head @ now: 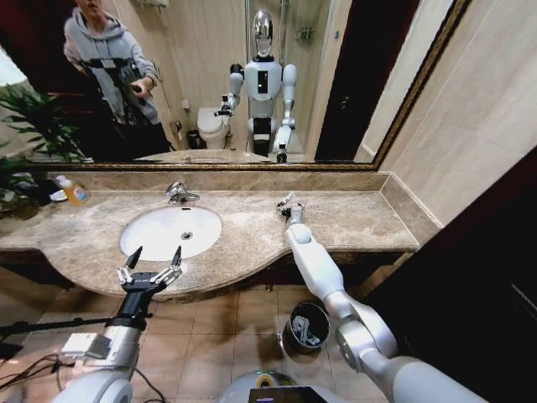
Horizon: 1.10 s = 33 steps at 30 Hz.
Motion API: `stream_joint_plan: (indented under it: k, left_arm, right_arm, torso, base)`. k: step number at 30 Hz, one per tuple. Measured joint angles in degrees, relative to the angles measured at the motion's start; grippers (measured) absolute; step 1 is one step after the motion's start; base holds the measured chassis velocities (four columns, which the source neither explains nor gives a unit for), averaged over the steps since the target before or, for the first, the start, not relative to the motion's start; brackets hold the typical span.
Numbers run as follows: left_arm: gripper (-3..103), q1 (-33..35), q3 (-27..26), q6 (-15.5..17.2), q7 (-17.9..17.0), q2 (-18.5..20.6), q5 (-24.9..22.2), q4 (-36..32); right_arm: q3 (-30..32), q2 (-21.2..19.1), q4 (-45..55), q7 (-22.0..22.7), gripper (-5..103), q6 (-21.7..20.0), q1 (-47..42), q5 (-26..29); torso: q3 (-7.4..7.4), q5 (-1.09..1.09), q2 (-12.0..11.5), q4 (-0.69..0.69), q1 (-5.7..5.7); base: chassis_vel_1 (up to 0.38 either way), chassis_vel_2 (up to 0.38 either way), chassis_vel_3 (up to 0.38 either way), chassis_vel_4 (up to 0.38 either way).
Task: Pick up the trash from the sink and place it in the trash bin.
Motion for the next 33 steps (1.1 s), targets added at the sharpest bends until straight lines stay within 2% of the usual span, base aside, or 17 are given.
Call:
stream_joint_plan:
  k: [1,4,10,13,14,17,18,19,21,24,25,26,33]
  left_arm:
    - [100,0.0,0.0,0.0,0.0,0.0,0.0,0.0]
    - [100,0.0,0.0,0.0,0.0,0.0,0.0,0.0]
    - [100,0.0,0.0,0.0,0.0,0.0,0.0,0.0]
    - [100,0.0,0.0,0.0,0.0,0.0,0.0,0.0]
    - [100,0.0,0.0,0.0,0.0,0.0,0.0,0.0]
    - [100,0.0,0.0,0.0,0.0,0.0,0.0,0.0]
    - [100,0.0,0.0,0.0,0.0,0.0,0.0,0.0]
    - [100,0.0,0.0,0.0,0.0,0.0,0.0,0.0]
    - [100,0.0,0.0,0.0,0.0,0.0,0.0,0.0]
    - [100,0.0,0.0,0.0,0.0,0.0,0.0,0.0]
    - [100,0.0,0.0,0.0,0.0,0.0,0.0,0.0]
    - [100,0.0,0.0,0.0,0.0,0.0,0.0,0.0]
    - [100,0.0,0.0,0.0,0.0,0.0,0.0,0.0]
  right_arm:
    - [-0.1,0.0,-0.1,-0.2,84,0.1,0.1,-0.2]
    - [-0.1,0.2,-1.1,-0.4,74,0.3,1.0,-0.4]
    - [0.0,0.8,-3.8,-0.9,71,1.0,2.3,-0.7]
    - [0.2,0.8,-4.4,-1.5,60,1.2,2.4,-0.8]
    - [0.2,0.8,-4.4,-1.5,60,1.2,2.4,-0.8]
    - [0.3,0.5,-4.3,-1.8,45,1.3,2.1,-0.8]
    - [0.3,0.5,-4.3,-1.8,45,1.3,2.1,-0.8]
    - [0.4,0.4,-4.0,-1.8,39,1.3,1.8,-0.8]
    - [0.4,0.2,-3.8,-1.8,39,1.4,1.5,-0.8]
    - [0.5,-0.4,-2.8,-2.1,23,1.5,0.5,-0.7]
    - [0.5,-0.4,-2.8,-2.1,23,1.5,0.5,-0.7]
    - [0.5,-0.6,-2.7,-2.2,19,1.6,0.4,-0.6]
    - [0.6,-2.0,-0.5,-2.1,17,1.0,-0.7,0.8]
  torso:
    - [0.00,0.00,0.0,0.00,0.00]
    - [0.00,0.00,0.0,-0.01,0.00]
    - [0.00,0.00,0.0,0.00,0.00]
    - [0.00,0.00,0.0,0.00,0.01]
    - [0.00,0.00,0.0,0.00,0.01]
    - [0.00,0.00,0.0,0.00,0.00]
    - [0.00,0.00,0.0,0.00,0.00]
    - [0.00,0.00,0.0,0.00,0.00]
    - [-0.01,0.00,0.0,0.01,0.00]
    - [-0.01,0.00,0.0,0.00,0.00]
    - [-0.01,0.00,0.0,0.00,0.00]
    - [-0.01,-0.01,0.0,0.00,0.00]
    - [0.00,0.00,0.0,0.00,0.00]
  base:
    - [0.000,0.000,0.000,0.000]
    - [0.000,0.000,0.000,0.000]
    - [0.000,0.000,0.000,0.000]
    - [0.000,0.000,0.000,0.000]
    - [0.000,0.000,0.000,0.000]
    - [0.000,0.000,0.000,0.000]
    - [0.000,0.000,0.000,0.000]
    - [0.000,0.000,0.000,0.000]
    - [0.000,0.000,0.000,0.000]
    - [0.000,0.000,0.000,0.000]
    - [0.000,0.000,0.000,0.000]
    - [0.000,0.000,0.000,0.000]
    - [0.000,0.000,0.000,0.000]
